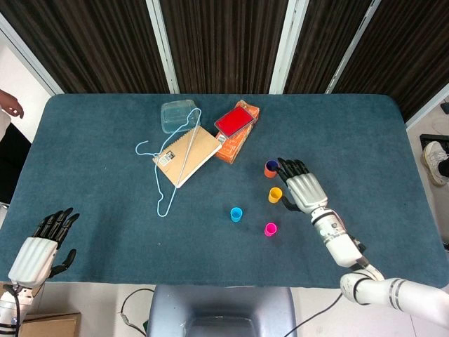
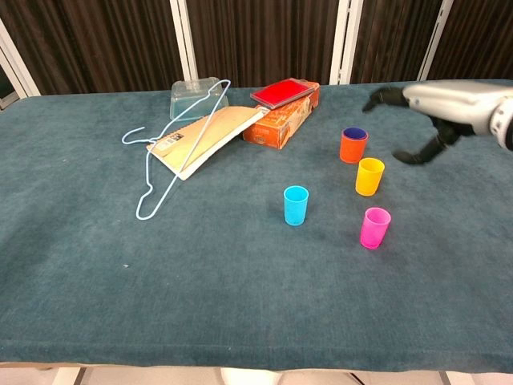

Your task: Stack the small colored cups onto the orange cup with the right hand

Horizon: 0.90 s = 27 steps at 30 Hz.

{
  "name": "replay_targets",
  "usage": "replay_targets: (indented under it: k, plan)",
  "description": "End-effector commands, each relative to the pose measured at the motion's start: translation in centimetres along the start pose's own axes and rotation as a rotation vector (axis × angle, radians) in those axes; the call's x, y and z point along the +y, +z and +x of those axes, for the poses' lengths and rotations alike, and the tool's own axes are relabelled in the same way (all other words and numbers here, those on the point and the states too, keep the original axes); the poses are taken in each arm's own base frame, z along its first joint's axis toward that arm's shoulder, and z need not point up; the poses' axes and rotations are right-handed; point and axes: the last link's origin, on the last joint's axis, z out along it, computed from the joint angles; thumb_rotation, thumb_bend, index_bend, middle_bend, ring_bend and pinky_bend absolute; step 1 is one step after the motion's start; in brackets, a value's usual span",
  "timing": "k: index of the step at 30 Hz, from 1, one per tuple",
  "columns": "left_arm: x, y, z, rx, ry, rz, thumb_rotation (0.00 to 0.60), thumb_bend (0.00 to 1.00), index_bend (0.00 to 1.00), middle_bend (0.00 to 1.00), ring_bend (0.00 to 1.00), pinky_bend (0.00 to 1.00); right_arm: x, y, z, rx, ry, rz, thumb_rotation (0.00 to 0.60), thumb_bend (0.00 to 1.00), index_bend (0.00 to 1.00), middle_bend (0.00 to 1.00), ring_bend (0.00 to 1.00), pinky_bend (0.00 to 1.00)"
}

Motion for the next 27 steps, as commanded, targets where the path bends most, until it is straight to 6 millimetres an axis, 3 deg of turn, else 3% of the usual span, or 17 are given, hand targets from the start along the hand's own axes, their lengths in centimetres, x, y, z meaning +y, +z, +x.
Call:
replay_targets:
  k: [1, 11, 19, 24, 27]
  plan:
    - [0.1, 0.0, -0.1, -0.002, 0.001, -0.003, 0.600, 0.43, 0.00, 0.00, 0.00, 0.11, 0.8, -0.2, -1.4, -0.040, -0.043, -0.013, 0.600, 0.51, 0.27, 0.00, 0.00, 0.00]
    - [0.0, 0.0, 0.0, -0.001, -0.001, -0.003, 0.600, 0.43, 0.00, 0.00, 0.00, 0.11, 0.0, 3.0, -3.4, -0.078, -0.026, -0.049, 0.600, 0.51, 0.33, 0.00, 0.00, 0.00]
    - [-0.1, 0.0, 0.1, 0.002, -0.005, -0.002, 0.600, 0.43, 0.00, 0.00, 0.00, 0.11, -1.3, 3.9, -3.9, -0.057, -0.008, -0.049, 0.600, 0.51, 0.50, 0.00, 0.00, 0.00]
    - [-0.2, -0.1, 0.1, 0.003, -0.006, 0.001, 0.600, 0.43, 0.00, 0.00, 0.00, 0.11, -1.2, 4.3, -3.2, 0.023, 0.013, -0.089, 0.600, 0.51, 0.65, 0.08, 0.00, 0.07]
    - [-0.2, 0.0, 0.1, 0.002, -0.005, 0.002, 0.600, 0.43, 0.00, 0.00, 0.00, 0.11, -1.2, 4.7, -1.6, 0.099, 0.071, -0.108, 0.600, 0.51, 0.66, 0.10, 0.00, 0.08]
